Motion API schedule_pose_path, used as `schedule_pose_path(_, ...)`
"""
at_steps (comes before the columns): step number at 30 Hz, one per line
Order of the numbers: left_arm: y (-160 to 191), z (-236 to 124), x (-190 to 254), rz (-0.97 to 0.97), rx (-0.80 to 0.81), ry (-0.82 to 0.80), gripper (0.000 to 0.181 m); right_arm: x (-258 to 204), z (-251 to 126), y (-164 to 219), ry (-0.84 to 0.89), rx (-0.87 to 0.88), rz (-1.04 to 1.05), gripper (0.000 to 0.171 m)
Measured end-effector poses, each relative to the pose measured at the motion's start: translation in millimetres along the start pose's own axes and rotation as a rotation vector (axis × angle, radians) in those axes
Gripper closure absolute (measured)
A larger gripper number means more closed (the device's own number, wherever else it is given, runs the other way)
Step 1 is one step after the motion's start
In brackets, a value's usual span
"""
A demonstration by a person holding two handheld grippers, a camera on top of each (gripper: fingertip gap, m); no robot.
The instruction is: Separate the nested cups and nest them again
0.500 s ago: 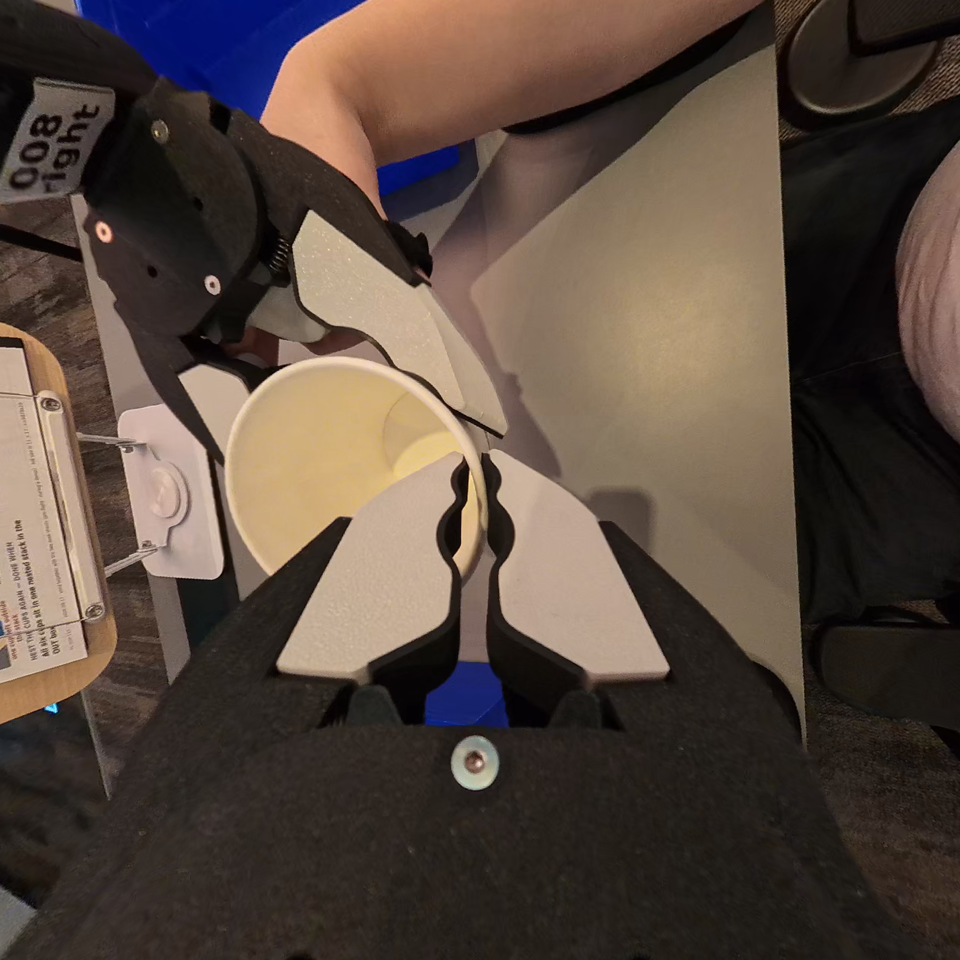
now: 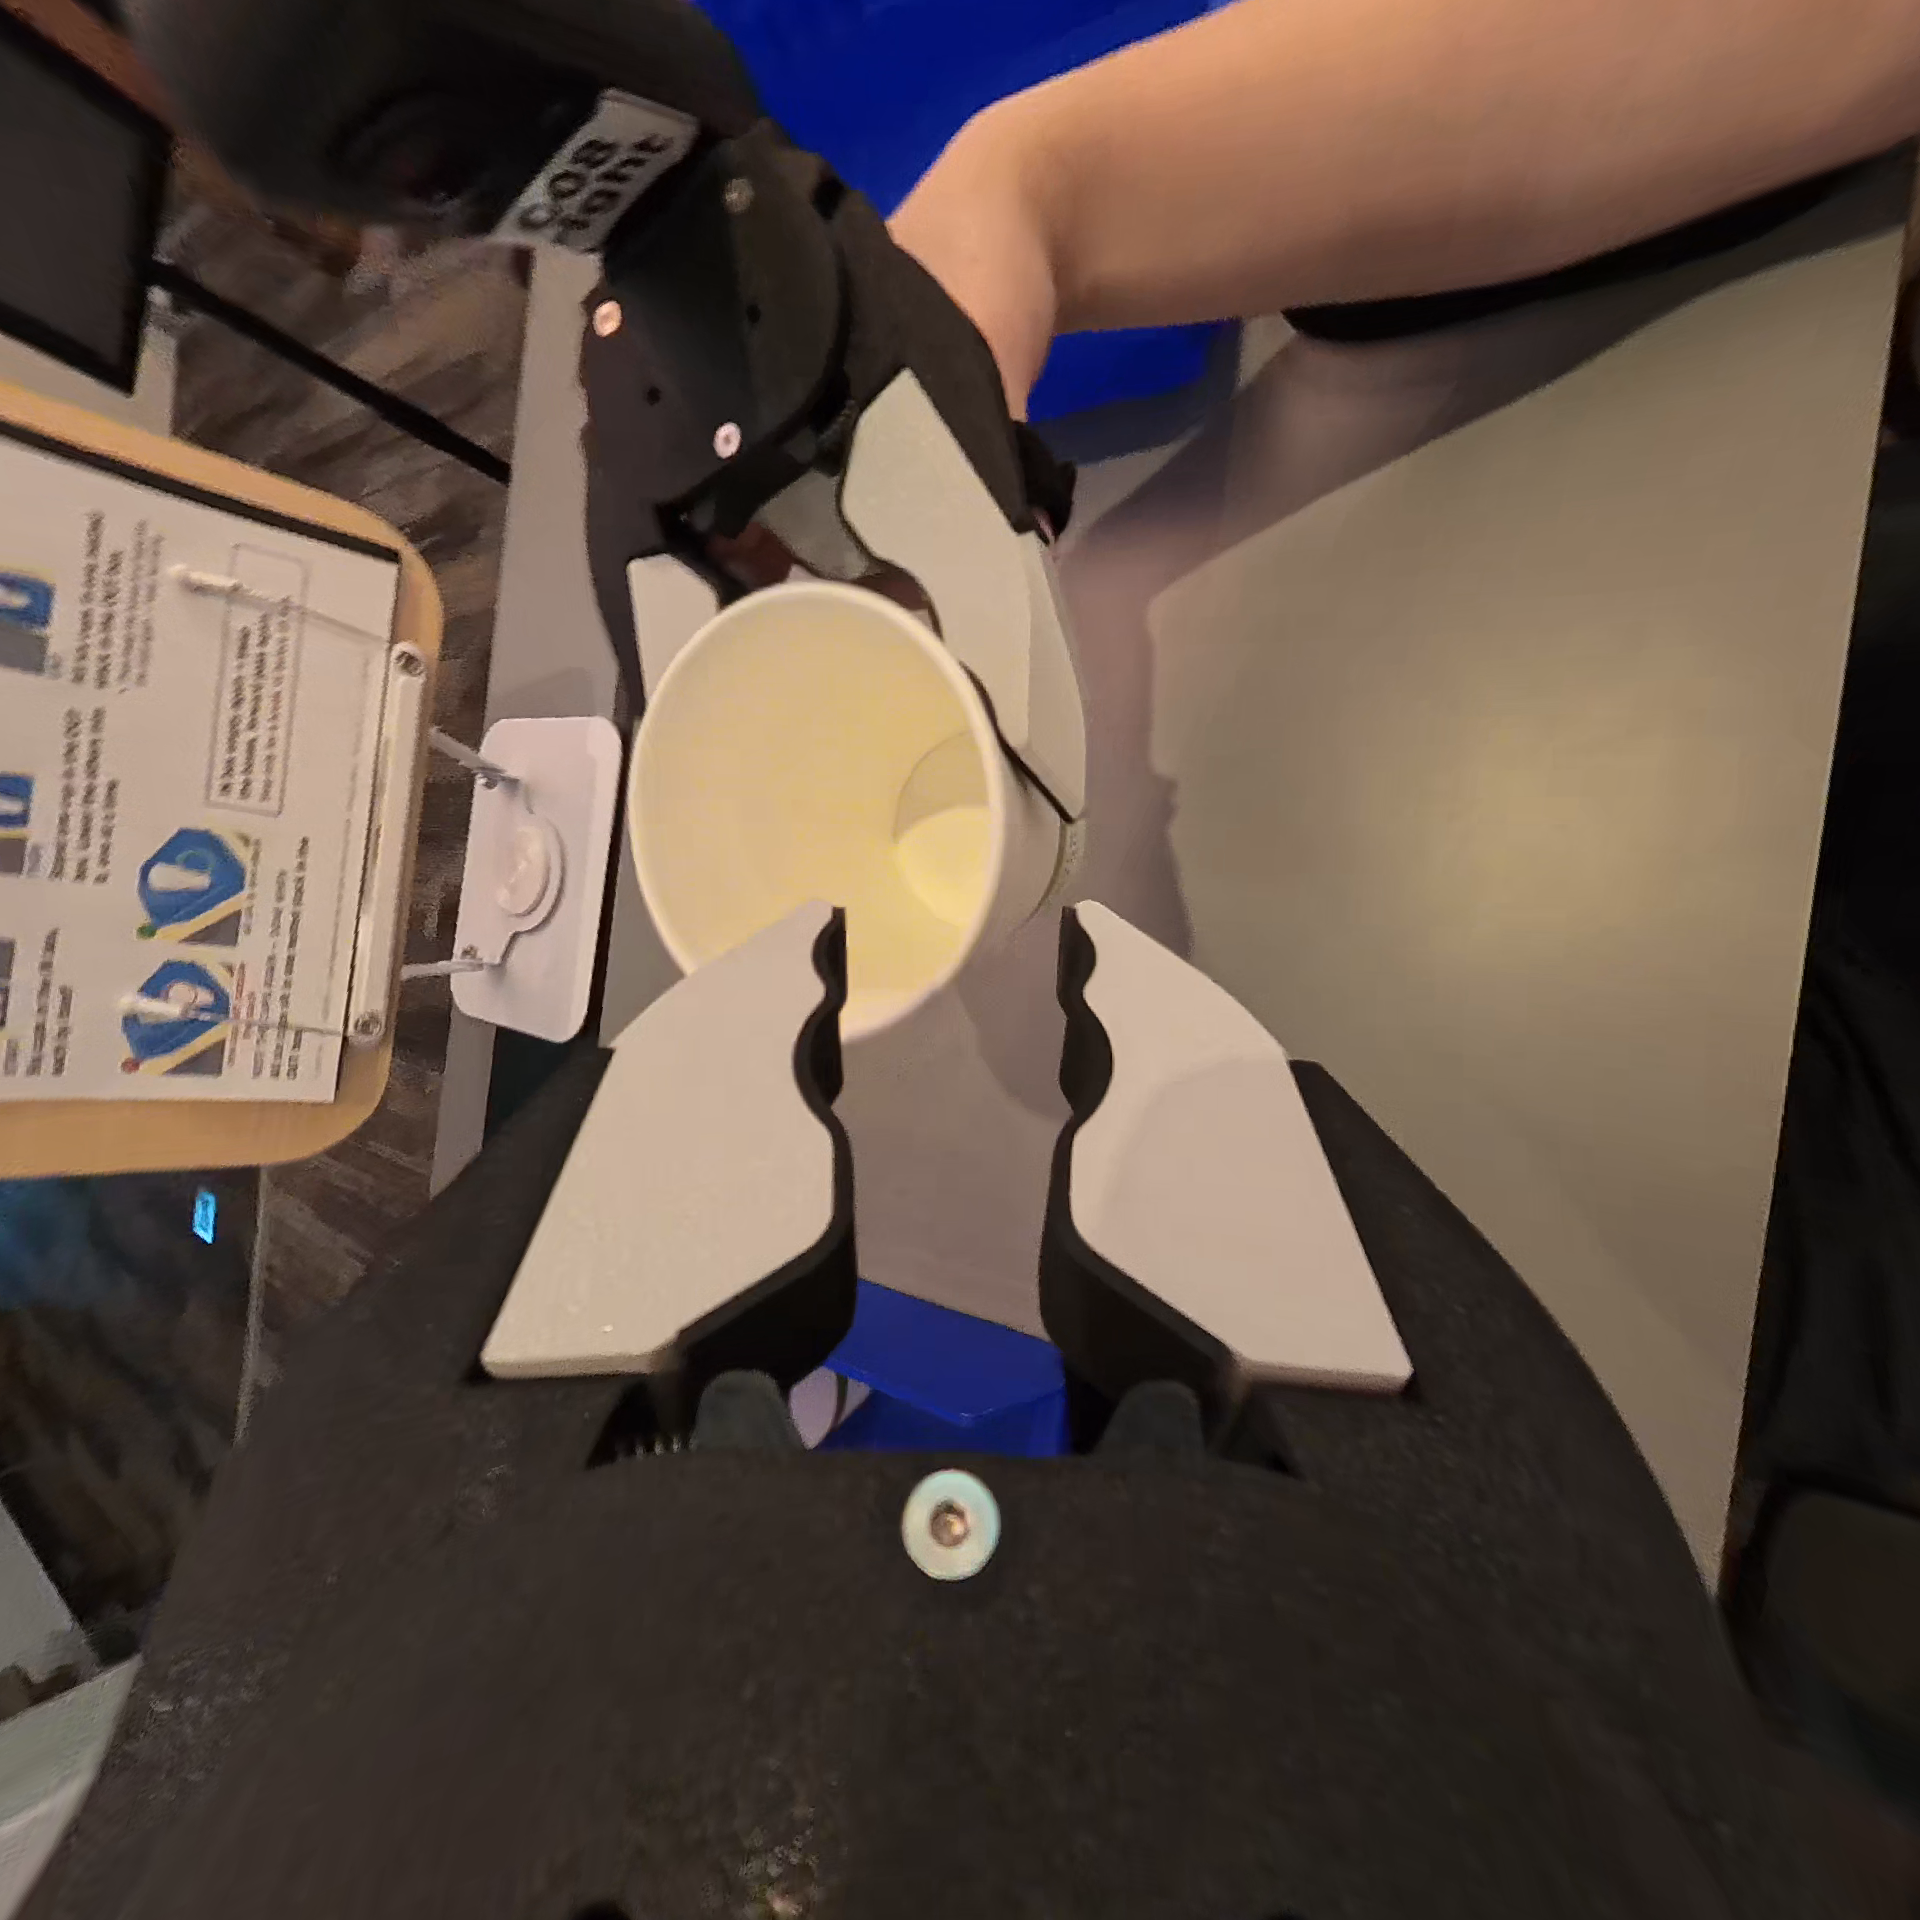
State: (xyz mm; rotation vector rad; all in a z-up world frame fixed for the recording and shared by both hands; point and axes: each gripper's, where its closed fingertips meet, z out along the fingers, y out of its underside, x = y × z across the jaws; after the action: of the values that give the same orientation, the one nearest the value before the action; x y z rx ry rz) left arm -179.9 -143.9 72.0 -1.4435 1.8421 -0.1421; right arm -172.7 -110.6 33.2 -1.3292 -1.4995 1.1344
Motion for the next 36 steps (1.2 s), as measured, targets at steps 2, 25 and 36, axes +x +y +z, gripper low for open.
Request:
schedule_pose_path(2, 5, -8, -5, -0.077, 0.052, -0.023, 0.143, 9, -9, -1, 0.045, 0.008, 0.02, 0.082)
schedule_pose_path(25, 76, -27, -10, -0.495, 0.379, -0.182, 0.145, 112, -340, 186, 1.208, -0.085, 0.58, 0.081)
schedule_pose_path(36, 74, -28, -7, -0.465, 0.351, -0.183, 0.145, 115, -325, 215, 1.135, -0.161, 0.542, 0.08)
